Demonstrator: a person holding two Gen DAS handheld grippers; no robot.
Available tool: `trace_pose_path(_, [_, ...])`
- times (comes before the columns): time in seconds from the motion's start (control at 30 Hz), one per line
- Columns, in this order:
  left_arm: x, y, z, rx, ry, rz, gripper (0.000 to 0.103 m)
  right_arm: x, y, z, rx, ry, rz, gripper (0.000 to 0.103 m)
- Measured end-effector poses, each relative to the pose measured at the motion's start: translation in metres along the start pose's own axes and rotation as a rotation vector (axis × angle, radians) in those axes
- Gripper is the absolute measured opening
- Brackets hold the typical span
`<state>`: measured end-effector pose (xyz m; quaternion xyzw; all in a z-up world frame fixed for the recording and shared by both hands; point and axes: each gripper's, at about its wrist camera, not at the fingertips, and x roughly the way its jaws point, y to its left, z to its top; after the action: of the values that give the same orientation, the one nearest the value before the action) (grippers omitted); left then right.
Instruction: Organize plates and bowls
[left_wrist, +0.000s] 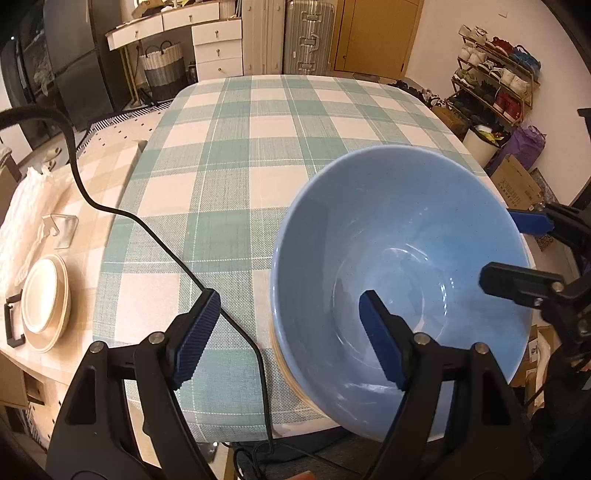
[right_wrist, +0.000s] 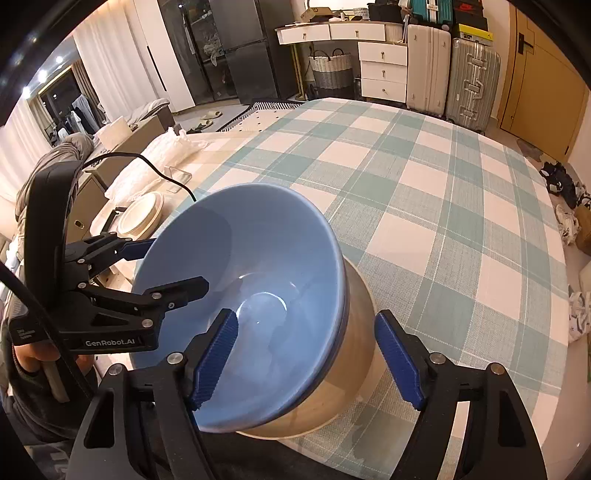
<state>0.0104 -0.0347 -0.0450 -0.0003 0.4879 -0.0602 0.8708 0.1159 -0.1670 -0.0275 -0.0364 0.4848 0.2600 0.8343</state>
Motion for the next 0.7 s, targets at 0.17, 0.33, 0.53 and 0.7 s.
trace_pose_path(0.17, [-0.011,0.002,-0.002,-0.007,-0.028,0.012,0.079,-0.015,0.002,-0.002,0.002,-0.046,0.002,0.086])
trace_pose_path(0.33, [-0.028,0.002,-0.004,-0.014,-0.078,0.015,0.081,-0.027,0.003,-0.006,-0.003,-0.087,-0.052,0.086])
trace_pose_path(0.53, [-0.056,-0.002,-0.006,-0.008,-0.152,0.01,0.101,-0.044,0.013,-0.012,-0.04,-0.136,-0.084,0.091])
trace_pose_path(0.7, [-0.075,-0.007,-0.009,0.0,-0.201,0.032,0.101,-0.05,0.015,-0.013,-0.043,-0.152,-0.077,0.091])
